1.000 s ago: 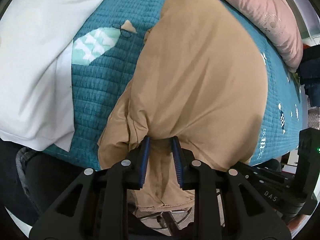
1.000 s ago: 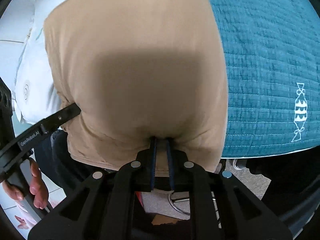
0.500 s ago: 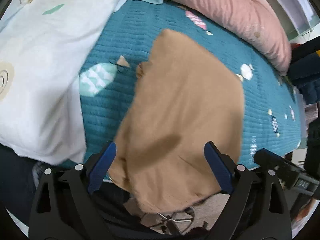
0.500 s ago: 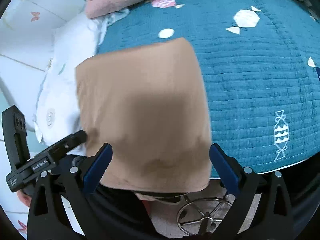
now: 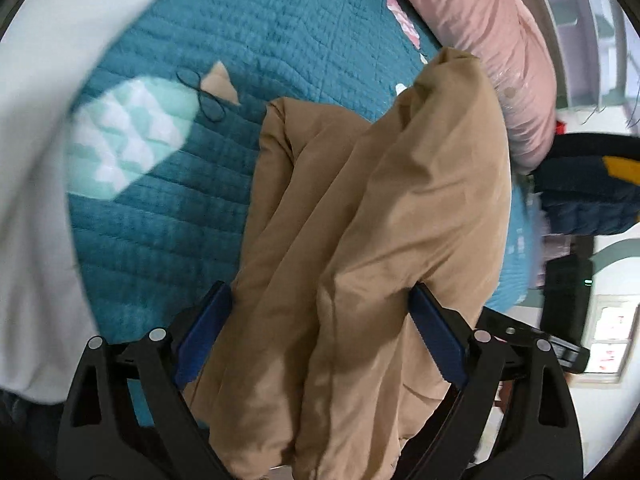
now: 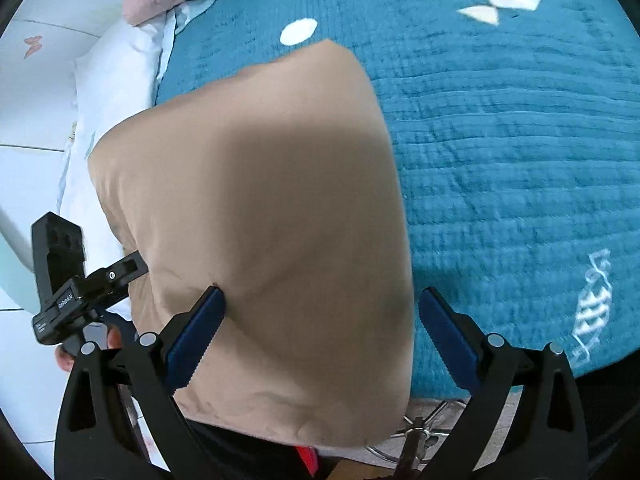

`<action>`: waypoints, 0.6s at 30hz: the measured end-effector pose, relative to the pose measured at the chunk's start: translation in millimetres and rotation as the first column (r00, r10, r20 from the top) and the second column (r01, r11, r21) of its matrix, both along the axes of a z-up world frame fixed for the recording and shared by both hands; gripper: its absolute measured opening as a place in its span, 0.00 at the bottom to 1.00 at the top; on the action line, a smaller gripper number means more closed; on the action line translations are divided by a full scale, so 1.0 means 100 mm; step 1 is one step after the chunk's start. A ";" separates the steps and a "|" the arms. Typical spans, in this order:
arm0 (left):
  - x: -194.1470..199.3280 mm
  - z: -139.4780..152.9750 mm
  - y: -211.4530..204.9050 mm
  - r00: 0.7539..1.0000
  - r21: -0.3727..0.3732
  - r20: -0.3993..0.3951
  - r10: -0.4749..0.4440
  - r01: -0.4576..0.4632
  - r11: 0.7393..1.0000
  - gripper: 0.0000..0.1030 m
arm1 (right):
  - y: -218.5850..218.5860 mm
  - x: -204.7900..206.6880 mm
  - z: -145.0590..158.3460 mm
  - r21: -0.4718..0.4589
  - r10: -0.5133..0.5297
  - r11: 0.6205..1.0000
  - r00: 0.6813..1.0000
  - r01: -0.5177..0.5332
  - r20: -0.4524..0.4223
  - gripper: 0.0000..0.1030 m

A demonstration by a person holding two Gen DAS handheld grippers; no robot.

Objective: Fold large clothes
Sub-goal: 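Grasp the folded tan jacket edges with both tools and lift it, then carry the lifted tan jacket with both tools toward the bed's foot end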

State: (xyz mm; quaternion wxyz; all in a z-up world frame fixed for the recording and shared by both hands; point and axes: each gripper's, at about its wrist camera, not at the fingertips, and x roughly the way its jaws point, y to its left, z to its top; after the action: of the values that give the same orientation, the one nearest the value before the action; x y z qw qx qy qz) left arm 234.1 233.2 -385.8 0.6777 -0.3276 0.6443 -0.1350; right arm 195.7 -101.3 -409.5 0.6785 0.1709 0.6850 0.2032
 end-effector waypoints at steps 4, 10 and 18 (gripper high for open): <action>0.07 -0.23 0.06 1.000 -0.127 -0.030 0.010 -0.014 0.992 0.94 | 0.02 0.12 -0.15 0.046 0.006 0.999 0.999 -0.004 -0.047 0.92; 0.14 -0.42 0.01 0.999 -0.195 -0.054 -0.007 -0.004 0.981 0.95 | 0.03 0.23 -0.37 0.149 -0.016 0.988 0.994 0.033 -0.111 0.93; 0.05 -0.26 -0.20 0.999 -0.189 0.010 -0.038 0.040 0.981 0.75 | 0.01 0.19 -0.42 0.250 -0.056 0.964 0.989 0.089 -0.136 0.63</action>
State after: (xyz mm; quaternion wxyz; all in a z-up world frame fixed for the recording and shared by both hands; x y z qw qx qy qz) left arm 239.0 213.7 -411.6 0.6428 -0.3775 0.6327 -0.2100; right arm 214.4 -100.4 -451.7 0.6126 0.2944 0.6884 0.2534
